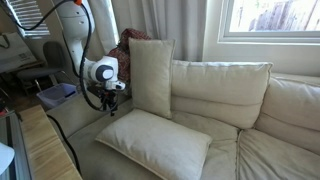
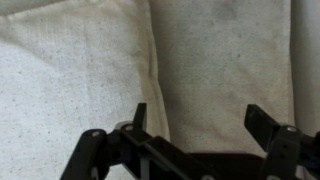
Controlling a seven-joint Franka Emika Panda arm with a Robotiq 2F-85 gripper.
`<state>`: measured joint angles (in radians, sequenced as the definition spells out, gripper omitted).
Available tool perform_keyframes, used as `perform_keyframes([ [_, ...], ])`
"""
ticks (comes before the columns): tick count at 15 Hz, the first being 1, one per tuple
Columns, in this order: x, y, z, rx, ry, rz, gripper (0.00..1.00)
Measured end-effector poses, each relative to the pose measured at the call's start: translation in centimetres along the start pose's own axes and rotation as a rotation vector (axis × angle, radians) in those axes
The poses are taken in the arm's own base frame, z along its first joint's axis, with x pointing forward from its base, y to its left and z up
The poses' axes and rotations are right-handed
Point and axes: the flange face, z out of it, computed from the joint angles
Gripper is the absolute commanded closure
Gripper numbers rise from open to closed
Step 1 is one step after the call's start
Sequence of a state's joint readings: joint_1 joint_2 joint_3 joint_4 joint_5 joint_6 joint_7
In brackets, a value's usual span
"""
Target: Pick up the pillows and place them upright
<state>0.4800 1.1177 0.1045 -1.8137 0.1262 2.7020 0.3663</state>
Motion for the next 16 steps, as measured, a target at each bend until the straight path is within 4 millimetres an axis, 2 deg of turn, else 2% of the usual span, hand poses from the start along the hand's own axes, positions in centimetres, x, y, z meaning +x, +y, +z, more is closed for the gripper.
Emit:
perform_keyframes([
  [3, 0.7, -0.1, 1.6, -0.002, 0.027, -0.005, 0.0],
  [9, 2.6, 1.1, 2.9, -0.114, 0.097, -0.038, 0.0],
  [16, 2.8, 0.5, 5.0, -0.202, 0.152, -0.022, 0.0],
])
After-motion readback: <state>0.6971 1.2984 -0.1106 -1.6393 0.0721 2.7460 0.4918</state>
